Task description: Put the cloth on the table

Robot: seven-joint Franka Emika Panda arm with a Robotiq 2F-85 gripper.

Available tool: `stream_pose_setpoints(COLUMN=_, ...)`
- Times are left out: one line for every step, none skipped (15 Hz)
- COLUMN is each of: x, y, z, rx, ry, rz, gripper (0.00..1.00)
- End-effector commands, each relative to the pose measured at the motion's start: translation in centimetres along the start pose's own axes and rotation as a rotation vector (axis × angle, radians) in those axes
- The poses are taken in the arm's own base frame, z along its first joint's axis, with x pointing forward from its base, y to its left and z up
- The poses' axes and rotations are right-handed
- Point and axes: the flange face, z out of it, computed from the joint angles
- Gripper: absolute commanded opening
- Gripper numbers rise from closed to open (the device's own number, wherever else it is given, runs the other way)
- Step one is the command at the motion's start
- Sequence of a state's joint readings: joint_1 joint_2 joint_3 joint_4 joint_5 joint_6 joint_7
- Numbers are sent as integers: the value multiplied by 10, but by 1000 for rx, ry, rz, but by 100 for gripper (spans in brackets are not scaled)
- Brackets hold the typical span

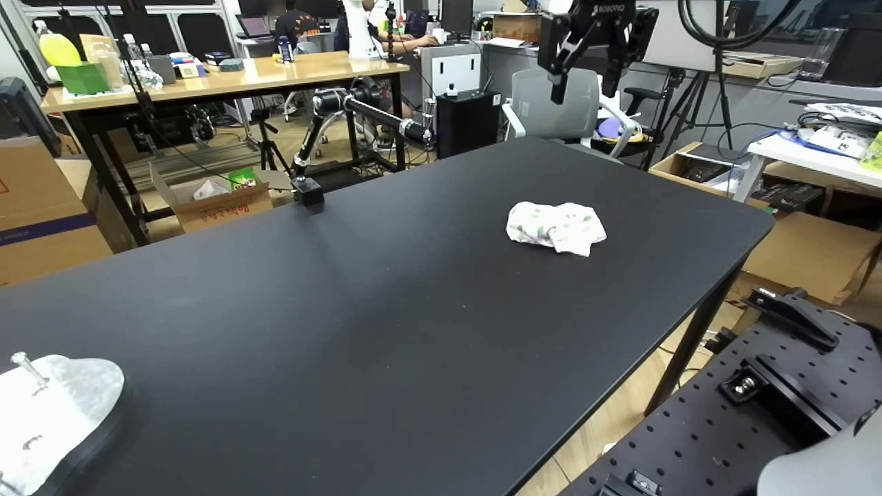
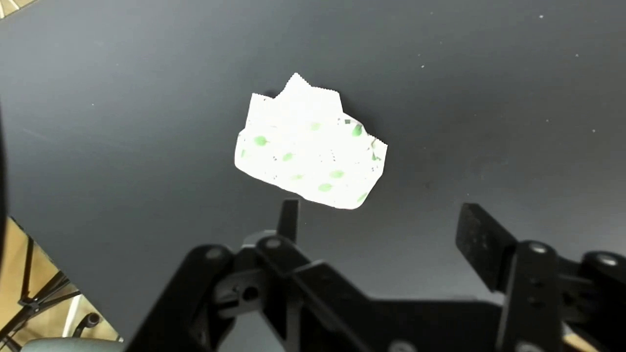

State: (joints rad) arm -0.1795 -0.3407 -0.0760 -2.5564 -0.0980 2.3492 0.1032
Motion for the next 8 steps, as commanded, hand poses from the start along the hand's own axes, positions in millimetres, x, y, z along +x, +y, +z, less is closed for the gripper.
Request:
stream_pose_setpoints(x=-1, y=2, z=-9, rx=8, ry=7, rz=13, gripper=90)
stream_pose_setpoints(x=-2, y=3, z=-15, rx=15, ry=14, rz=23, gripper=96)
stream_pose_setpoints(x=-2, y=3, z=-17, rx=17, ry=16, rz=28, gripper=99)
stream_pose_setpoints(x=-3, y=4, z=-18, rx=18, ry=18, rz=31, gripper=99)
stream_pose_setpoints(x=-3, y=4, z=-18, rx=18, ry=17, rz=33, gripper=99)
stream_pose_setpoints(x=-3, y=4, z=-18, rx=18, ry=16, rz=33, gripper=99)
stream_pose_setpoints(x=-3, y=4, z=-18, rx=18, ry=16, rz=34, gripper=99)
stream_pose_setpoints(x=-3, y=4, z=-18, rx=18, ry=16, rz=34, gripper=99)
